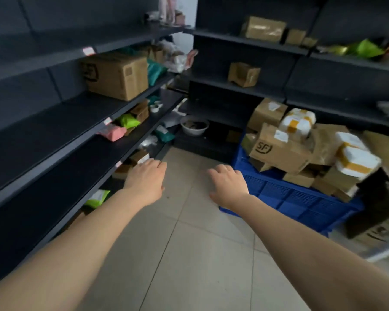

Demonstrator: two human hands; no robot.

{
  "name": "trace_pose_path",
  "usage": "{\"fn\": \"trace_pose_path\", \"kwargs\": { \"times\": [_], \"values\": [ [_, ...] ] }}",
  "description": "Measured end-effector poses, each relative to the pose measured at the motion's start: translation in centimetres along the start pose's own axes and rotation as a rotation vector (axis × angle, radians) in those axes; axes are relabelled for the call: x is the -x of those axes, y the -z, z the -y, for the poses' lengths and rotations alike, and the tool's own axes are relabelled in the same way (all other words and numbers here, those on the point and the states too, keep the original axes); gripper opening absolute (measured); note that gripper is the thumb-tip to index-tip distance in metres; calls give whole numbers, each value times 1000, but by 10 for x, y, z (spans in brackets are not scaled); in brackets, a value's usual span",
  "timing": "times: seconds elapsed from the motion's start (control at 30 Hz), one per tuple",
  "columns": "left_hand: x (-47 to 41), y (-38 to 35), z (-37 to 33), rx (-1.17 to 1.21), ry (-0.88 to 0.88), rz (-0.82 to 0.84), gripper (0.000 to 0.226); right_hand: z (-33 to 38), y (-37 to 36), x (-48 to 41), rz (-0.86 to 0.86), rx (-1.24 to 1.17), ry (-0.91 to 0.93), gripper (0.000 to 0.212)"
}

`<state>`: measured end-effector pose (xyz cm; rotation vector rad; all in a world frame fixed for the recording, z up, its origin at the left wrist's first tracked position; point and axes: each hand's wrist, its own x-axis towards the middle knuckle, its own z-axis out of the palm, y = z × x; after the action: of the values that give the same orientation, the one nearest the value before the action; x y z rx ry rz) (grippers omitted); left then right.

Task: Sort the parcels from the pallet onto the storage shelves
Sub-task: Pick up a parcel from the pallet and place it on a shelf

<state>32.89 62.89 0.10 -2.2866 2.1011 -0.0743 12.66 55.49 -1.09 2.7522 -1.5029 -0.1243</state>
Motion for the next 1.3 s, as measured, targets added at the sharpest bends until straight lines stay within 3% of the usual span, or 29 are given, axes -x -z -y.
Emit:
{"fn": "trace_pose_path", "kwargs": {
  "times": [0.17,0.53,0.67,1.0,1.3],
  "values": [
    [-83,13,-48,13,-168,-19,68,-75,13,-15,-3,6,-173,53],
    [-264,14,-192,35,-401,-30,61,-262,5,-65,-8,-12,-416,46],
    [-333,10,-242,63,-426,-7,62,-333,-5,-93,16,-29,-474,51],
    [-493,-29,-322,82,-486,126,41,-453,-45,-173,90,-102,-611,48],
    [-627,-93,-368,208,-430,334,66,-535,-103,-255,217,-336,-881,57]
  ]
}}
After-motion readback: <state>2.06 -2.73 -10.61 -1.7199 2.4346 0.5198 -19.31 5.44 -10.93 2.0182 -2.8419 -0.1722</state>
